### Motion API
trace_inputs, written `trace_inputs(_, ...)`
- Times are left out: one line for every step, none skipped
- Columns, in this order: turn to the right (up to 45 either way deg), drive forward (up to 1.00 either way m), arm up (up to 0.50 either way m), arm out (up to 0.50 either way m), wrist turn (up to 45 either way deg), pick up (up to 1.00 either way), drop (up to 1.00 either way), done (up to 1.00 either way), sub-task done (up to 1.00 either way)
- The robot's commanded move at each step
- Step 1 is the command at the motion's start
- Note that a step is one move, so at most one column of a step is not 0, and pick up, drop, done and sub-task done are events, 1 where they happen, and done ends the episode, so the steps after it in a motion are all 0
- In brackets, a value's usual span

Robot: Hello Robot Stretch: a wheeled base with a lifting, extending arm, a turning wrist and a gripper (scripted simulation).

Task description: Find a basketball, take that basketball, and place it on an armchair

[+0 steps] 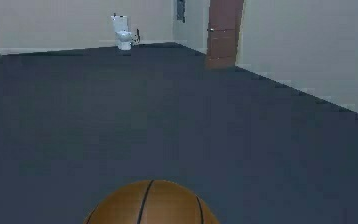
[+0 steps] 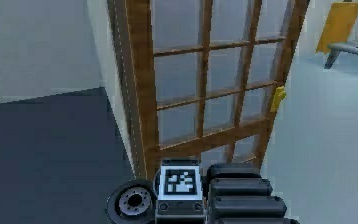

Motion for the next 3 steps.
trace_inputs(0.0,1.0,0.0,0.0,0.0,0.0,0.0,0.0,0.0)
trace_inputs(0.0,1.0,0.0,0.0,0.0,0.0,0.0,0.0,0.0)
trace_inputs(0.0,1.0,0.0,0.0,0.0,0.0,0.0,0.0,0.0)
